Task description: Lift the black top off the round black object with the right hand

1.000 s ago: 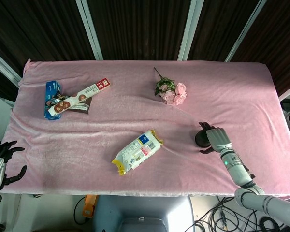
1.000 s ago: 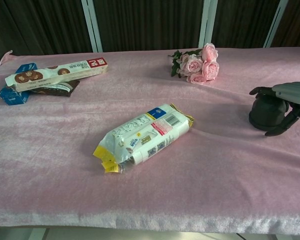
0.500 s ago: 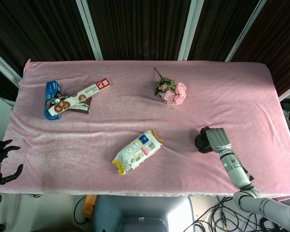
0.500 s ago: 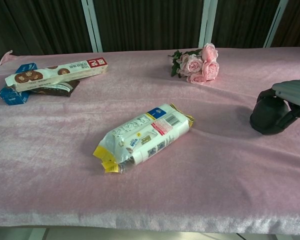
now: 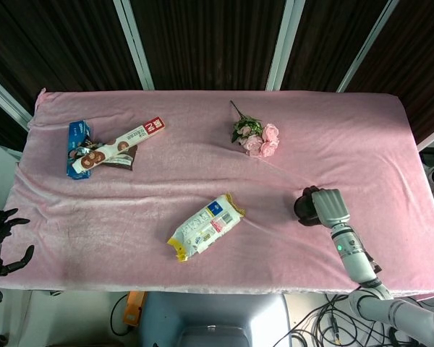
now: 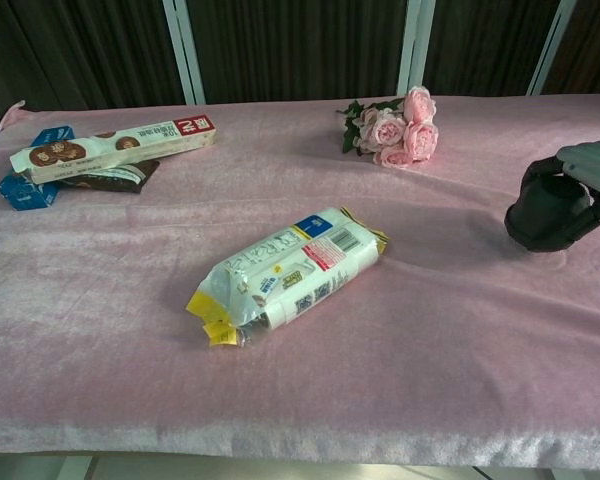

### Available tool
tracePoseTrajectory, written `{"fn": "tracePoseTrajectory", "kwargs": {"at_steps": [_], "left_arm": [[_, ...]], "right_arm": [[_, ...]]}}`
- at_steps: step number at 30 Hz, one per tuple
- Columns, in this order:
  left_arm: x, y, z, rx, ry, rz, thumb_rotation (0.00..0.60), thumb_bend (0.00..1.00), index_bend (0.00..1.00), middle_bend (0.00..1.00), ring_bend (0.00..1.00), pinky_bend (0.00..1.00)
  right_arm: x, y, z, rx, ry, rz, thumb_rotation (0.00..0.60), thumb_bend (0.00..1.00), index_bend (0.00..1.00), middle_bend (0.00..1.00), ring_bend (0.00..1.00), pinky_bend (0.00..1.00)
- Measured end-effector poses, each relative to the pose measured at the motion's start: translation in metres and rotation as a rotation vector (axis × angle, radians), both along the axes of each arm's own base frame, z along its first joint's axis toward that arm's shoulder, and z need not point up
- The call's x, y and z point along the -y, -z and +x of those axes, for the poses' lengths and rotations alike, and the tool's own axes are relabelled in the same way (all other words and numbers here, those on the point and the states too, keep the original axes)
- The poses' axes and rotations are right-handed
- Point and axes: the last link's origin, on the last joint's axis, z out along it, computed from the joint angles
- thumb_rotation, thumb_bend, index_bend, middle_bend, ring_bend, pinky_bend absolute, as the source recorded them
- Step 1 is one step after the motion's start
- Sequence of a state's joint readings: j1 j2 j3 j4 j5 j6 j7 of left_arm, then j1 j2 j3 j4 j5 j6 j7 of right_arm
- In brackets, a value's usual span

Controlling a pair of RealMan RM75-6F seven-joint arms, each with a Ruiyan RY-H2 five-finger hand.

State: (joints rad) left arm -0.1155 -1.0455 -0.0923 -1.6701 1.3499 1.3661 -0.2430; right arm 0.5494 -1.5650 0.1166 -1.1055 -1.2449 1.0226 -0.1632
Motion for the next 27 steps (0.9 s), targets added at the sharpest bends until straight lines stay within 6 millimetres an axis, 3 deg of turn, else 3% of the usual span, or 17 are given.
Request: {"fn": "tracePoseTrajectory", "kwargs": {"at_steps": [10, 21, 27], "left_arm": [[0.0, 0.001, 0.0, -0.005, 0.0, -0.007, 0.6, 0.35, 0.31, 0.12, 0.05, 0.34], [-0.001, 0.002, 0.001, -0.008, 0.001, -0.007, 0.6, 0.35, 0.31, 0.12, 0.05, 0.34], [-0.001, 0.002, 0.0, -0.01, -0.002, -0.011, 0.6, 0.35, 0.31, 0.12, 0.05, 0.34]], "right_arm": [[-0.003, -0.016, 0.012, 0.182, -0.065, -0.096, 0.6, 0.18, 0.78, 0.6, 0.71, 0.83], [-0.021, -0.05, 0.045, 0.656, -0.329, -0.25, 0.6, 0.18, 0.78, 0.6, 0.71, 0.83], [-0.019, -0.05, 0.034, 0.573, -0.275, -0.242, 0.6, 0.18, 0.78, 0.6, 0.71, 0.83]]}}
